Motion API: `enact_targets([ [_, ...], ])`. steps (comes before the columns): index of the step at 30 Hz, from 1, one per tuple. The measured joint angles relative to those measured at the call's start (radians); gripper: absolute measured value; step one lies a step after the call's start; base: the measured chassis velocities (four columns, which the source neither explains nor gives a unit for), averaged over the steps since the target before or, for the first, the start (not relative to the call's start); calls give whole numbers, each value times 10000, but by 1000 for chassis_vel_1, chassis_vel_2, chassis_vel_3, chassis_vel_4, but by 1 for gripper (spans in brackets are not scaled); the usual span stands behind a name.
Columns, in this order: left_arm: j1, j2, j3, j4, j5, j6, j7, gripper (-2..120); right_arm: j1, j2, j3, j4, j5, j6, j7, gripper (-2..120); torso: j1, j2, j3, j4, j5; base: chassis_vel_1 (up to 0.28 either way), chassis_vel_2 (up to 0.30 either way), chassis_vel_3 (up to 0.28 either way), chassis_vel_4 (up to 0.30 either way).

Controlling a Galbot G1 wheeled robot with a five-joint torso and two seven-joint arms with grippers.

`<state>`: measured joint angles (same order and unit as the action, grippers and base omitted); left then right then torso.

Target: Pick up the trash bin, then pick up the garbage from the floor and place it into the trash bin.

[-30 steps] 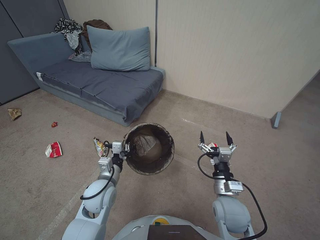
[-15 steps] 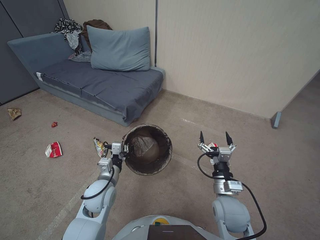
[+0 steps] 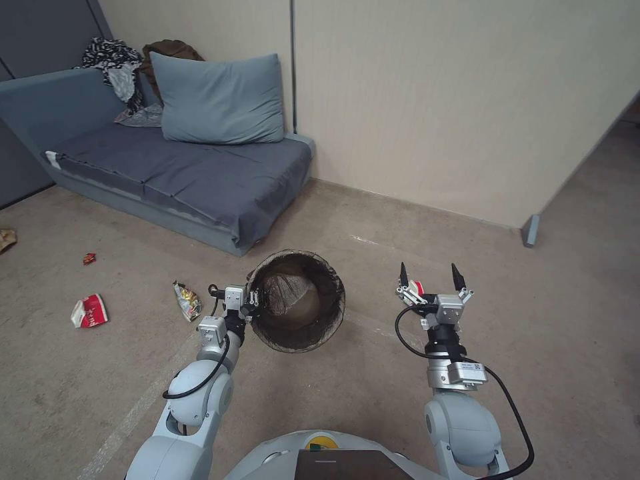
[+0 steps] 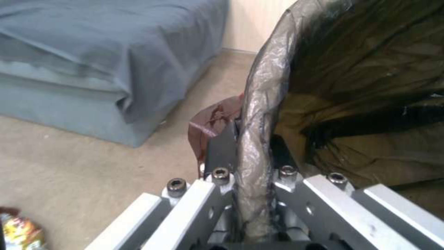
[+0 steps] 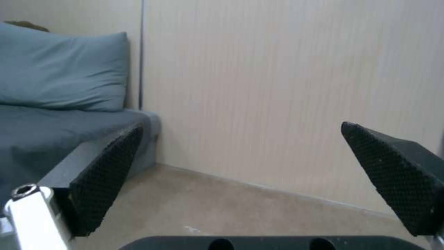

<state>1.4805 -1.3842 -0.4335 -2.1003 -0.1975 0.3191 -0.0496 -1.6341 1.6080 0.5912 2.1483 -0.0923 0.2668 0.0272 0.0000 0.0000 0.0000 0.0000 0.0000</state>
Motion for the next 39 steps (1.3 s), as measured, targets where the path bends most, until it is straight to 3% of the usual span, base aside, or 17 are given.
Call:
enact_targets([
  [23, -86, -7, 34, 112, -302, -147, -24, 2, -36, 0, 13, 15, 0, -7, -27, 100, 0, 0, 0, -6, 0, -88, -96, -90, -91],
  [27, -89, 12, 32, 121, -230, -194, -44, 2, -44, 0, 11, 15, 0, -7, -35, 100, 0, 0, 0, 5, 0, 0, 0, 0, 0],
  [39, -82, -3, -12, 143, 25, -341, -206, 2, -66, 0, 22, 26, 27, -7, -93, 100, 0, 0, 0, 0, 0, 0, 0, 0, 0],
])
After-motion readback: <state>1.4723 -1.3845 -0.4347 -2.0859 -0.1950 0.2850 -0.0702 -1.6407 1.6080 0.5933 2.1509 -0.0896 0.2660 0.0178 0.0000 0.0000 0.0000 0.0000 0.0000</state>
